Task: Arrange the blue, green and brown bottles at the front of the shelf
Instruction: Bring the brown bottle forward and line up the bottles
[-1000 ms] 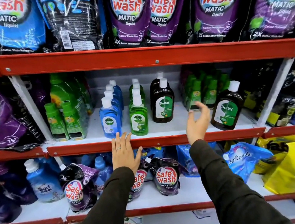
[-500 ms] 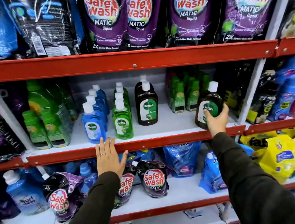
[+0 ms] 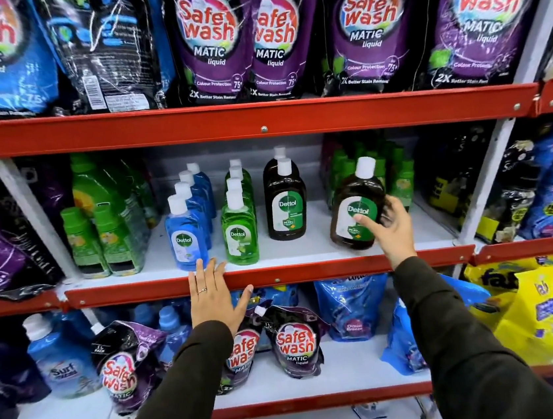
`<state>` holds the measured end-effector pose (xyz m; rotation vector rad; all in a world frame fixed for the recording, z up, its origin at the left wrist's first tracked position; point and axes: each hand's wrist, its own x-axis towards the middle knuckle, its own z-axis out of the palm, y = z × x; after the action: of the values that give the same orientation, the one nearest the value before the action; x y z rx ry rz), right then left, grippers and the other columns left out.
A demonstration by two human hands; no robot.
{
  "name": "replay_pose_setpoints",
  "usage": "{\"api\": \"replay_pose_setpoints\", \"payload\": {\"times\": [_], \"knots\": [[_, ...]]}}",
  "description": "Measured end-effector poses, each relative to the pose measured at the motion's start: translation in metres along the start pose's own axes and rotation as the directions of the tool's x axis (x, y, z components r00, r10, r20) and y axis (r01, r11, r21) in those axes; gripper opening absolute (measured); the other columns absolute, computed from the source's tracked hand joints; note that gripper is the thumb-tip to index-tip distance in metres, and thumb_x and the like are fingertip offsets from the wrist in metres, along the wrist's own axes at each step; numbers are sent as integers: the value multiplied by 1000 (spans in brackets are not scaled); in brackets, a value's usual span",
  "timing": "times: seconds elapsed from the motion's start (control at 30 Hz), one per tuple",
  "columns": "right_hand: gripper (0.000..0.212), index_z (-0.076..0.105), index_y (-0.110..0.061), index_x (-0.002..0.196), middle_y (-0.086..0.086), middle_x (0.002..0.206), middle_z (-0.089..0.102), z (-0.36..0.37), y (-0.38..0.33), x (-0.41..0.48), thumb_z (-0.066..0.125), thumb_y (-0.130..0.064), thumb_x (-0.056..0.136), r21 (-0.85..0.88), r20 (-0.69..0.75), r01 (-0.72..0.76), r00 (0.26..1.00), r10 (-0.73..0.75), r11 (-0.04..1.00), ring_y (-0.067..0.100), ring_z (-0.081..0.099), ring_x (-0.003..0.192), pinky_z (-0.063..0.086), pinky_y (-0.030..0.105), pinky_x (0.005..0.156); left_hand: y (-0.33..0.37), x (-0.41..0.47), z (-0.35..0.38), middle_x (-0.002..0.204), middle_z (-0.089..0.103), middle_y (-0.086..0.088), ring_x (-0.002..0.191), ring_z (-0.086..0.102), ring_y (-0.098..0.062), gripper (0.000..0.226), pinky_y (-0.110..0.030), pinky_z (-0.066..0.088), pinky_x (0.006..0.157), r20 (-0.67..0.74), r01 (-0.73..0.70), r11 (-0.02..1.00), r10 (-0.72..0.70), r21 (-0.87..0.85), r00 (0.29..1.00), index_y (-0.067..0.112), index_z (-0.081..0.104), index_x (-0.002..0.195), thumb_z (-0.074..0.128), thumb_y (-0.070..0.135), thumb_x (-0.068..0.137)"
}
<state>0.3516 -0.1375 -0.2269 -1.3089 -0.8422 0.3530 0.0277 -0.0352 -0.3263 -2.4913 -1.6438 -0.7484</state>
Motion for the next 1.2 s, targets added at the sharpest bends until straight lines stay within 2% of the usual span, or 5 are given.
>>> {"api": "replay_pose_setpoints", "payload": {"times": [0.3, 0.5, 0.73, 0.93, 1.2], "knots": [[66, 48, -9, 133, 14, 134, 60, 83, 0, -9, 83, -5, 76, 60, 269, -29, 963, 12, 998, 26, 59, 123, 48, 38, 108, -3, 0, -3, 162, 32, -16, 154, 13, -36, 113, -45, 0, 123, -4, -21, 999, 21, -43, 1000, 6, 41, 148, 1, 87, 80], [62, 47, -15, 127, 17, 131, 62, 97, 12, -9, 81, -2, 77, 69, 319, -79, 946, 53, 995, 27, 63, 115, 58, 19, 83, -4, 1, -3, 161, 34, -16, 153, 17, -37, 111, -44, -1, 122, 27, -26, 999, 28, -43, 999, 6, 40, 149, 5, 87, 82], [60, 46, -20, 126, 4, 113, 67, 93, 13, -6, 78, 1, 80, 63, 389, -84, 920, 53, 994, 19, 66, 106, 57, 15, 81, -5, -1, -1, 152, 47, -17, 148, 31, -38, 87, -36, -12, 122, -59, -35, 997, 30, -75, 998, 8, 49, 140, 26, 75, 89], [56, 51, -34, 119, 14, 127, 65, 86, 14, 4, 74, 2, 83, 66, 500, -135, 862, 85, 989, 23, 65, 114, 59, 19, 86, 23, 0, -26, 134, 55, -1, 126, 49, -18, 36, -33, 23, 109, -318, -62, 909, -80, -413, 945, 22, 49, 125, 41, 36, 93], [71, 40, -16, 144, 5, 144, 51, 78, 10, -10, 75, -4, 83, -1, 395, -54, 917, 50, 999, 18, 45, 137, 34, 38, 120, 93, 22, -39, 164, 25, 6, 149, 22, -3, 61, -24, 18, 121, -140, -192, 638, 131, -746, 981, 24, 23, 157, 38, 43, 102]]}}
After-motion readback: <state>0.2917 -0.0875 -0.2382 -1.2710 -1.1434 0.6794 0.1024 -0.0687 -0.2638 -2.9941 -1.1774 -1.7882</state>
